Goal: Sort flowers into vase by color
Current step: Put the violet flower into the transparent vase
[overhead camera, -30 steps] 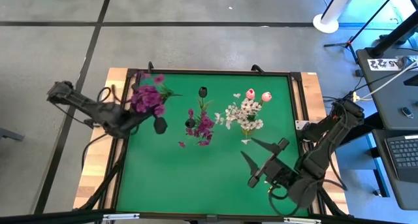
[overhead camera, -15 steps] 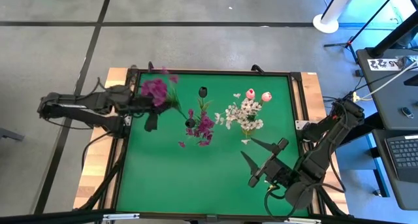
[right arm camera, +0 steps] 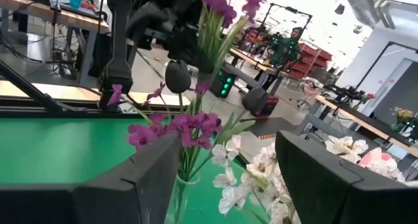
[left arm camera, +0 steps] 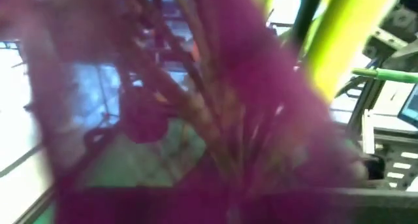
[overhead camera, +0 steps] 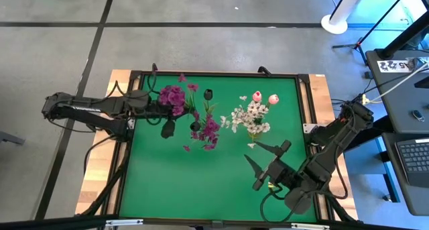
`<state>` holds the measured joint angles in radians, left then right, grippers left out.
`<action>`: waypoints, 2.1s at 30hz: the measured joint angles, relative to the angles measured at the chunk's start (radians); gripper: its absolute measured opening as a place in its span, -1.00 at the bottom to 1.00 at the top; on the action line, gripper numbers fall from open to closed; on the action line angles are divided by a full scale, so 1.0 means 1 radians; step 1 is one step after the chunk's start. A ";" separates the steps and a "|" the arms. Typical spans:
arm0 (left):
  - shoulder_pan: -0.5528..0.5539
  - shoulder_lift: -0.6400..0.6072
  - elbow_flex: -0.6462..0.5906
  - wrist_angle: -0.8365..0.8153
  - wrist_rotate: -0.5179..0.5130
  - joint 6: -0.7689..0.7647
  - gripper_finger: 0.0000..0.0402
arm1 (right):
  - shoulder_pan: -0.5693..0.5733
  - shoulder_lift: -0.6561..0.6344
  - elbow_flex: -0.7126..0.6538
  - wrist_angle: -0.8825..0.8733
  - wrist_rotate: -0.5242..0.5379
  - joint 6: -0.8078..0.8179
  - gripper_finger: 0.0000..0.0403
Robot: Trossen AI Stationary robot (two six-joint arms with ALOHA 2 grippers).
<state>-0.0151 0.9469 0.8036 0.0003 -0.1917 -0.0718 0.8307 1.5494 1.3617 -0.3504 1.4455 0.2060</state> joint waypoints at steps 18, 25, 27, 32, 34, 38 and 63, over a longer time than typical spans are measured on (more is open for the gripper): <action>0.000 0.156 0.000 0.030 0.054 0.004 -0.97 | 0.000 0.000 0.000 -0.119 -0.005 0.142 0.25; 0.004 0.236 0.000 0.003 0.015 0.004 -0.95 | 0.000 0.000 0.000 -0.119 -0.012 0.142 0.25; 0.008 0.259 0.000 -0.014 0.015 0.002 -0.95 | 0.000 0.000 0.000 -0.119 -0.017 0.142 0.25; 0.017 0.307 0.000 -0.019 0.014 -0.004 -0.94 | 0.000 0.000 0.000 -0.119 -0.017 0.142 0.25; 0.017 0.315 0.000 -0.019 0.014 -0.004 -0.93 | 0.000 0.000 0.000 -0.119 -0.018 0.142 0.25; 0.017 0.317 0.000 -0.030 0.014 -0.004 -0.83 | 0.000 0.000 0.000 -0.119 -0.025 0.142 0.25; -0.068 0.236 0.270 -0.575 -0.157 -0.109 0.13 | 0.000 0.000 0.000 -0.119 -0.025 0.141 0.25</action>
<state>-0.0835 1.1825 1.0732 -0.5744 -0.3483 -0.1810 0.8307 1.5494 1.3617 -0.4698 1.4203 0.3473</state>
